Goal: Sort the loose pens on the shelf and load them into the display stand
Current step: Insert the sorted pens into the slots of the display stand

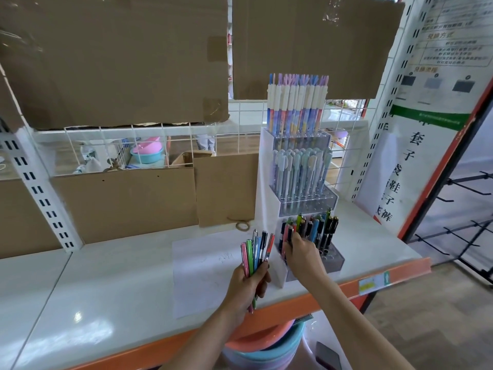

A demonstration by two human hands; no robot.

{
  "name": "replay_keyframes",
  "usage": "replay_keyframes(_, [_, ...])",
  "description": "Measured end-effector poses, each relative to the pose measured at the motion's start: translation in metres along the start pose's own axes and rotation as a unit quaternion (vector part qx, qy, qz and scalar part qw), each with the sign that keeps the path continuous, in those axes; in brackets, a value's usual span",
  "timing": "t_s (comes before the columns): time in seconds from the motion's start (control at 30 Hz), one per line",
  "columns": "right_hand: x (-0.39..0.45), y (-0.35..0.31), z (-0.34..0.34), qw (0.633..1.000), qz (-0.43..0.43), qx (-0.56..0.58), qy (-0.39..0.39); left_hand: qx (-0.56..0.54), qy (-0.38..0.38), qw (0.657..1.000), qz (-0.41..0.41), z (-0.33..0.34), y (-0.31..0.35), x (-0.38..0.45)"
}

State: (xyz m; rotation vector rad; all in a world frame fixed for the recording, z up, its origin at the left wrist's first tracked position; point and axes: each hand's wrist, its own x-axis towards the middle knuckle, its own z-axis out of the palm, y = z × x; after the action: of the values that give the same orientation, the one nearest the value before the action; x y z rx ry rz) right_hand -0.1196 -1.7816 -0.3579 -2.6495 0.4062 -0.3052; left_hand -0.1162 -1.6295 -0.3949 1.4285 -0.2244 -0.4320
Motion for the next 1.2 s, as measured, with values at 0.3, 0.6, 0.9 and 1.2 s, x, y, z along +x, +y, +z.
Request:
replay_keyframes(0.3, [-0.021,0.010,0.011,0.995,-0.042,0.068,0.057,-0.016,0.003,1.000,0.000,0.001,0.000,0.000])
replay_keyframes(0.6, [-0.003,0.004,-0.001,0.999,0.014,0.036,0.011,-0.019,-0.002,1.000,-0.003,0.004,0.002,-0.003])
replay_keyframes(0.9, [-0.014,0.013,0.005,0.994,0.018,0.093,0.054,-0.019,0.006,1.000,-0.004,-0.003,-0.002,0.001])
replay_keyframes(1.2, [-0.010,0.010,0.002,0.998,0.014,0.059,0.033,-0.022,0.002,1.000,-0.014,-0.001,-0.004,0.001])
